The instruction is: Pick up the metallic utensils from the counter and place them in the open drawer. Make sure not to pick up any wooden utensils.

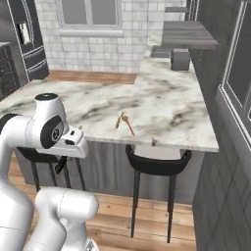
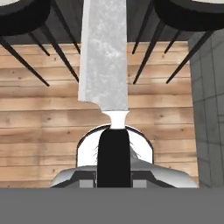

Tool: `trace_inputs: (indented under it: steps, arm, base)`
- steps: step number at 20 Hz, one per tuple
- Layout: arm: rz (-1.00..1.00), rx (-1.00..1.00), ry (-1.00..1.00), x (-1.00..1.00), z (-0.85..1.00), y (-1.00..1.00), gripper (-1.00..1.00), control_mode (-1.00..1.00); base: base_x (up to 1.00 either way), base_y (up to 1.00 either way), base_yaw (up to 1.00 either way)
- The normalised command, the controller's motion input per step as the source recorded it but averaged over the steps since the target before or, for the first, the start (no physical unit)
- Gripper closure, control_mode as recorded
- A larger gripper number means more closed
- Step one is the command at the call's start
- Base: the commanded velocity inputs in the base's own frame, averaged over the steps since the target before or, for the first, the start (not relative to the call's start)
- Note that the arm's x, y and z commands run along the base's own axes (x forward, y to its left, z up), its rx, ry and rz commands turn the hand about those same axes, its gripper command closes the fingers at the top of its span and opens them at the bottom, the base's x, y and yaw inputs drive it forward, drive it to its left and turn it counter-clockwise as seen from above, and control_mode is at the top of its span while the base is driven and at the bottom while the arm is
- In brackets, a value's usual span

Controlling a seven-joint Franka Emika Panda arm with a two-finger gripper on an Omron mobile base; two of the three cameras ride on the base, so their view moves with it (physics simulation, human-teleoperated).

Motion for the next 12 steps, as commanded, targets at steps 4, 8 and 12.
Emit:
trace_inputs:
  steps: [4, 8, 12]
  arm:
    - [0.00, 0.00, 0.00, 0.00, 0.00, 0.00, 1.00, 1.00]
    - [0.00, 0.00, 0.00, 0.00, 0.00, 0.00, 1.00, 1.00]
    - [0.00, 0.00, 0.00, 0.00, 0.00, 0.00, 1.00, 1.00]
  base:
    - [-0.89, 1.00, 0.19]
    - [-0.91, 1.00, 0.23]
    - [-0.07, 1.00, 0.04]
